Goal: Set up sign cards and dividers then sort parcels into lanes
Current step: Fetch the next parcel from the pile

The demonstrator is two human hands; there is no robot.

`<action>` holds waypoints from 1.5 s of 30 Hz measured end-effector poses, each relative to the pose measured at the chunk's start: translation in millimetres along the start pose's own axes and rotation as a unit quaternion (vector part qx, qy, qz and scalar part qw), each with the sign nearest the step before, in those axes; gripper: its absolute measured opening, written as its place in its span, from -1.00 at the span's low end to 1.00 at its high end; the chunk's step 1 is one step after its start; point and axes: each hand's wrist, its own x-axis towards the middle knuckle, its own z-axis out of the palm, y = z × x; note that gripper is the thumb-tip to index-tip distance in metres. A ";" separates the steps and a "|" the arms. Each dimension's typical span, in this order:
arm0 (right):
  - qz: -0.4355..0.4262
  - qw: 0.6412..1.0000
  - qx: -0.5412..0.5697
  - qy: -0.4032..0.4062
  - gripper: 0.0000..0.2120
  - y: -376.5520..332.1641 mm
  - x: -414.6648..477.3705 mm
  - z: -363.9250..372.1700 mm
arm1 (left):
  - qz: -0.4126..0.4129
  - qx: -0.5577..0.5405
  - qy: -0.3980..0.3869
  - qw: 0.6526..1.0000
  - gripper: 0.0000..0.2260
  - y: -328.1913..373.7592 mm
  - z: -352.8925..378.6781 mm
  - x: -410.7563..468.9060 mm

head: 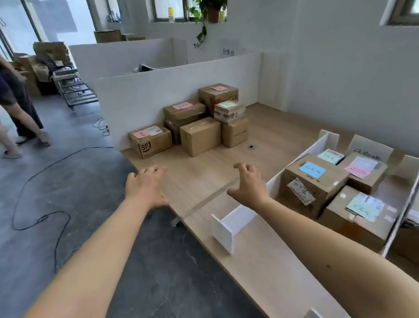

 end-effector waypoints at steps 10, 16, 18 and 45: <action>-0.065 0.997 -0.027 -0.036 -0.38 -101.3 48.7 68.1 | -0.077 -0.021 0.024 0.997 -0.11 -118.5 18.0 9.9; -0.112 0.990 -0.078 -0.034 -0.37 -126.0 91.1 92.1 | -0.103 -0.018 0.021 0.994 -0.10 -143.5 32.4 34.9; -0.121 0.988 -0.086 -0.034 -0.38 -134.2 108.4 100.6 | -0.111 -0.019 0.017 0.993 -0.10 -153.1 37.2 47.4; -0.084 0.989 -0.096 -0.067 -0.39 -174.6 368.7 190.3 | -0.101 -0.087 -0.025 0.991 -0.10 -251.9 107.7 300.4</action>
